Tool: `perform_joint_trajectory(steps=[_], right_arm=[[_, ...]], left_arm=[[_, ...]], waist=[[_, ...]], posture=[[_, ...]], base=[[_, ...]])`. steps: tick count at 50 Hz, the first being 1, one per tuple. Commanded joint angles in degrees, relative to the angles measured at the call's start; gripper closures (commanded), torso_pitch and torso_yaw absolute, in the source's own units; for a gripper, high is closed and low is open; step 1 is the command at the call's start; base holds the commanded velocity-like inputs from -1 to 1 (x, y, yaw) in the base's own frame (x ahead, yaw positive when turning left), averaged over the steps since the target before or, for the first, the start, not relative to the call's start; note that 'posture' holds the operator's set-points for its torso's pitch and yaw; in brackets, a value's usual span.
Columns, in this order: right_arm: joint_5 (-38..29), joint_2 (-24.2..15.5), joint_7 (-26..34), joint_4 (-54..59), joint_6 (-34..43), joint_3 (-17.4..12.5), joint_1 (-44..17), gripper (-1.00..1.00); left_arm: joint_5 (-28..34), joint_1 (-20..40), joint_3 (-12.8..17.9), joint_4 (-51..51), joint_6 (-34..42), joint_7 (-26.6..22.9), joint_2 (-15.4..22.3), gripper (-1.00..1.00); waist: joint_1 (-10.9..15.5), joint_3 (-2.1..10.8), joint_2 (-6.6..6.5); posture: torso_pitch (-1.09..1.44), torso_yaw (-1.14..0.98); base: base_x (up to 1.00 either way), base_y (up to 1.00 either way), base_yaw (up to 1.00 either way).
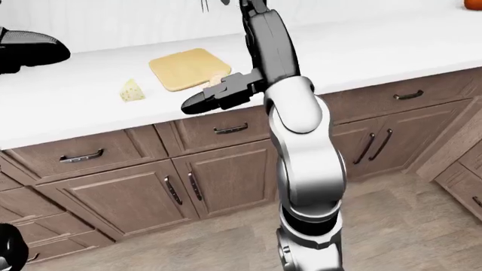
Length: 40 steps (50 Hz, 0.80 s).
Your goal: Place the bread and cheese on the cutting board.
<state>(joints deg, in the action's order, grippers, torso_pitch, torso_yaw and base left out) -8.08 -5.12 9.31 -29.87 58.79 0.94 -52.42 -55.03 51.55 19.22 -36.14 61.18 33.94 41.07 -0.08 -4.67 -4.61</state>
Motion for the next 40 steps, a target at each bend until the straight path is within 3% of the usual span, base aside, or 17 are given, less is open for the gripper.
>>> perform_joint_trajectory(steps=[1, 7, 9, 10, 11, 12, 19, 22, 24, 25, 27, 32, 35, 36, 37, 38, 40], right_arm=[[-0.6, -0.7, -0.6, -2.0, -1.9, -1.4, -2.3, -1.00], [-0.4, -0.7, -0.7, -1.9, -2.0, -1.5, -2.1, -1.00], [-0.3, -0.7, -0.7, -2.0, -2.1, -1.4, -2.1, -1.00], [-0.4, -0.7, -0.7, -2.1, -2.0, -1.3, -2.1, -1.00], [-0.4, -0.6, -0.7, -2.0, -2.1, -1.2, -2.0, -1.00], [-0.5, -0.6, -0.7, -2.0, -2.1, -1.1, -2.0, -1.00], [-0.8, -0.5, -0.4, -1.9, -2.3, -0.9, -2.1, -1.00], [-1.0, -0.5, -0.4, -1.9, -2.1, -1.0, -2.4, -1.00], [-1.2, -0.6, -0.4, -1.7, -2.3, -0.9, -2.3, -1.00], [-1.2, -0.5, -0.4, -1.7, -2.4, -0.8, -2.2, -1.00], [-1.4, -0.3, -0.3, -1.5, -2.7, -0.7, -2.0, -1.00], [-1.5, -0.2, -0.1, -1.5, -2.8, -0.8, -2.0, -1.00], [-1.7, -0.1, -0.1, -1.4, -2.8, -0.6, -2.0, -1.00], [-1.9, -0.1, -0.1, -1.4, -2.8, -0.5, -1.9, -1.00], [-2.1, -0.2, -0.1, -1.0, -3.4, -0.6, -1.8, -1.00], [-2.4, -0.3, -0.2, -0.9, -3.5, -0.5, -1.8, -1.00], [-3.0, -0.4, -0.2, -0.9, -3.4, -0.3, -1.8, -1.00]], left_arm=[[0.7, 2.1, 0.5, -0.8, -1.9, -0.4, 0.6, -1.00], [0.4, 2.4, 0.8, -1.0, -1.3, -0.3, 0.5, -1.00], [0.2, 2.6, 0.9, -1.1, -1.1, -0.1, 0.6, -1.00], [0.2, 2.5, 0.9, -1.2, -1.2, -0.1, 0.6, -1.00], [0.3, 2.4, 0.9, -1.1, -1.4, -0.2, 0.6, -1.00], [0.2, 2.4, 0.9, -1.1, -1.3, -0.2, 0.6, -1.00], [0.0, 2.6, 0.9, -1.0, -1.4, 0.0, 0.9, -1.00], [0.1, 2.8, 0.8, -0.8, -1.4, 0.0, 1.0, -1.00], [0.2, 2.8, 0.8, -0.7, -1.5, -0.1, 1.0, -1.00], [0.3, 2.6, 0.8, -0.7, -1.7, -0.2, 0.9, -1.00], [0.5, 2.4, 0.7, -0.7, -1.8, -0.4, 0.9, -1.00], [0.6, 2.3, 0.7, -0.8, -1.8, -0.4, 0.7, -1.00], [0.3, 2.6, 0.8, -0.9, -1.5, -0.2, 0.7, -1.00], [0.2, 2.6, 0.8, -1.0, -1.4, -0.1, 0.7, -1.00], [0.4, 2.5, 0.7, -0.9, -1.5, -0.2, 0.6, -1.00], [0.4, 2.6, 0.7, -0.9, -1.5, -0.3, 0.6, -1.00], [0.7, 2.4, 0.6, -0.9, -1.7, -0.5, 0.5, -1.00]], waist=[[-0.4, 1.89, -0.63], [0.4, 1.51, 3.33], [0.7, 2.36, 6.29], [1.0, 3.19, 6.74], [0.3, 2.21, 5.91], [0.6, 1.94, 6.41], [-0.1, 1.44, 3.41], [-0.8, 1.89, 0.69], [-1.1, 3.07, -3.01], [-0.6, 2.48, -0.13], [-0.6, 2.00, -0.83], [-0.1, 1.87, 1.86], [0.2, 2.91, 4.56], [0.3, 4.35, 6.00], [0.1, 1.97, 4.42], [0.2, 1.36, 4.72], [-0.4, 1.45, 3.66]], posture=[[0.00, 0.00], [0.00, 0.00], [0.00, 0.00], [0.00, 0.00], [0.00, 0.00], [0.00, 0.00], [0.00, 0.00], [0.00, 0.00], [0.00, 0.00], [0.00, 0.00], [0.00, 0.00], [0.00, 0.00], [0.00, 0.00], [0.00, 0.00], [0.00, 0.00], [0.00, 0.00], [0.00, 0.00]], base=[[0.28, 0.00, 0.00], [0.27, 0.00, 0.00], [0.27, 0.00, 0.00], [0.28, 0.00, 0.00], [0.27, 0.00, 0.00], [0.28, 0.00, 0.00], [0.28, 0.00, 0.00], [0.28, 0.00, 0.00], [0.28, 0.05, 0.00], [0.28, 0.16, 0.00], [0.27, 0.16, 0.00], [0.23, 0.15, 0.00], [0.08, 0.15, 0.00], [0.02, 0.09, 0.00], [0.01, 0.02, 0.00], [0.00, 0.00, 0.00], [0.00, 0.00, 0.00]])
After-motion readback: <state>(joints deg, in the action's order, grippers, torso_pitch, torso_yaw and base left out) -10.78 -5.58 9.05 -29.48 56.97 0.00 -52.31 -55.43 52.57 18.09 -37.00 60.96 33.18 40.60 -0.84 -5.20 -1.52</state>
